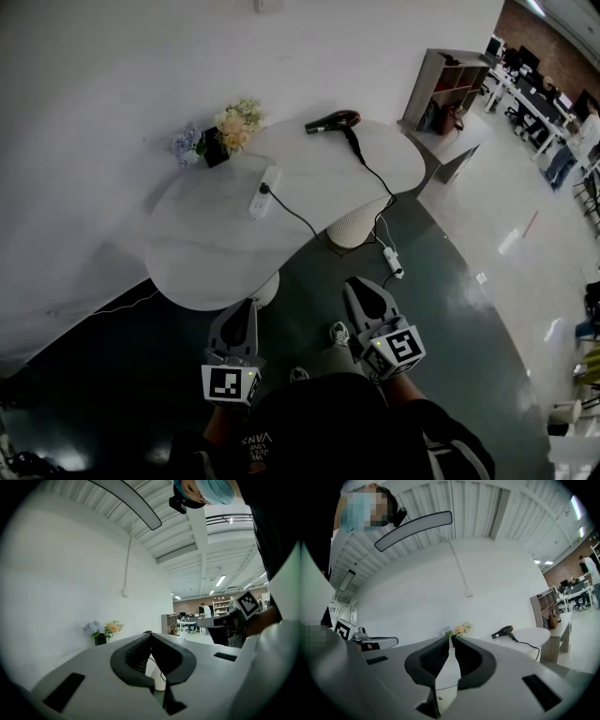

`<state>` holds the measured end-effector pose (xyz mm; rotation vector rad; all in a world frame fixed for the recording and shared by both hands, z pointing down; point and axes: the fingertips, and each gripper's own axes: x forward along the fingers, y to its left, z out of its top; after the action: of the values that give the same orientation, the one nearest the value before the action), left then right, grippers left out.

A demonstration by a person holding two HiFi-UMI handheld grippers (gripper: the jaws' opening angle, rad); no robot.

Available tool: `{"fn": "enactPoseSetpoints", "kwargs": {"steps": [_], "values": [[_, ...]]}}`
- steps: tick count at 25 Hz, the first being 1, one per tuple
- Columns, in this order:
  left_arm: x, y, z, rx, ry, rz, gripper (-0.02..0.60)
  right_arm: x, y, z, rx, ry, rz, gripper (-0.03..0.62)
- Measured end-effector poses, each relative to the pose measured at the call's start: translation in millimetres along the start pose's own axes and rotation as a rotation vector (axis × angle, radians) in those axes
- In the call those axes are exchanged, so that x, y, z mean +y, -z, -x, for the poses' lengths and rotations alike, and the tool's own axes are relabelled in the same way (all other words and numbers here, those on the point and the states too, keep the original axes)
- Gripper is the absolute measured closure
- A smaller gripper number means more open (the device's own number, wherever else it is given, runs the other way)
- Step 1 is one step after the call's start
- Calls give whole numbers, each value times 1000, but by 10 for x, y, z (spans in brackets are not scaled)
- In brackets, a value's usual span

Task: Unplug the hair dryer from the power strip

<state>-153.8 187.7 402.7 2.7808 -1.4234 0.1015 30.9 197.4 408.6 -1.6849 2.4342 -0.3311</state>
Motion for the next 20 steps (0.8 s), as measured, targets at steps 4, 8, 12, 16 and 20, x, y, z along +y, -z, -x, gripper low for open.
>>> {"fn": "enactPoseSetpoints", "kwargs": {"steps": [4, 8, 12, 16, 20], "values": [[56, 24, -175, 7, -25, 3, 563, -140, 67, -133, 32, -24, -8, 548], [116, 18, -426, 27, -61, -7, 563, -323, 64, -333, 84, -43, 10, 548], [180, -25, -706, 19, -109, -8, 563, -533, 60, -553, 117, -77, 18, 548], [198, -14, -944, 18, -139, -6, 563, -738, 46, -773, 123, -124, 17, 547], [232, 10, -1187, 22, -177, -10, 563, -936, 22, -1022, 138, -168, 3, 546]]}}
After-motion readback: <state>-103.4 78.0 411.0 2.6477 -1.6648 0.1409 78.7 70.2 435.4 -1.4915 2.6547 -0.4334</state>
